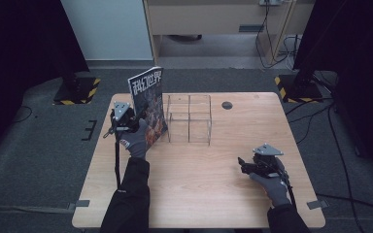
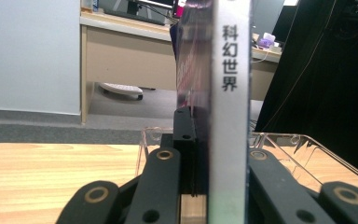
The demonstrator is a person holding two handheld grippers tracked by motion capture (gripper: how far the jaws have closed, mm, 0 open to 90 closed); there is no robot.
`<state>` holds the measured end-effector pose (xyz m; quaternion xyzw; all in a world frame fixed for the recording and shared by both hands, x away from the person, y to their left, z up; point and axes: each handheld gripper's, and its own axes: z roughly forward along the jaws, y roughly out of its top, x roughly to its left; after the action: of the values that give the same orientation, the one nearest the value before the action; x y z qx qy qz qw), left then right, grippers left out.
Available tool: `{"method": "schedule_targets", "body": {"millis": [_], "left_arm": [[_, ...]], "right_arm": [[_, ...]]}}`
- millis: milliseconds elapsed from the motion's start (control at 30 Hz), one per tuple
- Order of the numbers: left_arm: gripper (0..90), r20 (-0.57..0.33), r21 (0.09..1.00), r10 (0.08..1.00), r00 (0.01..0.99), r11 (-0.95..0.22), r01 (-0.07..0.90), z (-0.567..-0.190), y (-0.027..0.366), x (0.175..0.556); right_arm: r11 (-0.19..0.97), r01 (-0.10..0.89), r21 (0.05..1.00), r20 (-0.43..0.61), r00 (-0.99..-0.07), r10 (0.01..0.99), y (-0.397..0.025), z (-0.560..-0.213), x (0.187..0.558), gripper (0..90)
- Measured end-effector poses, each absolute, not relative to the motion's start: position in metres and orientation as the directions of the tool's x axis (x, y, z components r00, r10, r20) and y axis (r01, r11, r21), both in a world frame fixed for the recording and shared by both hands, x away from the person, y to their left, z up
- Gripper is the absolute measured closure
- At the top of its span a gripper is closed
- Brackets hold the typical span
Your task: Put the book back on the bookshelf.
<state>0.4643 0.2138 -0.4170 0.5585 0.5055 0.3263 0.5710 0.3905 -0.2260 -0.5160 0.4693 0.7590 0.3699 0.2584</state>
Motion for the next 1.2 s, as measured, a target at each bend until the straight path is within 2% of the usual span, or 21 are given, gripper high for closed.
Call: {"method": "schedule_targets", "body": {"millis": [300,500,700,1200], "left_arm": [[81.4,-0.217,0.967,0.933,0.287,0.165,0.194,-0.425,0.212,0.462],[79.8,-0.171,0.972,0.942,0.289,0.114,0.203,-0.423,0.215,0.456],[78.8,-0.169,0.967,0.944,0.283,0.103,0.233,-0.43,0.225,0.449],[74.7,-0.159,0.976,0.946,0.283,0.106,0.191,-0.432,0.226,0.438]], "right_arm": [[0.287,0.517,0.806,-0.046,-0.428,0.903,-0.226,-0.516,0.39,18.8],[0.289,0.516,0.807,-0.048,-0.43,0.902,-0.225,-0.515,0.39,18.8],[0.287,0.515,0.808,-0.047,-0.43,0.902,-0.224,-0.515,0.39,18.9],[0.287,0.514,0.808,-0.047,-0.429,0.902,-0.225,-0.514,0.389,18.8]]}}
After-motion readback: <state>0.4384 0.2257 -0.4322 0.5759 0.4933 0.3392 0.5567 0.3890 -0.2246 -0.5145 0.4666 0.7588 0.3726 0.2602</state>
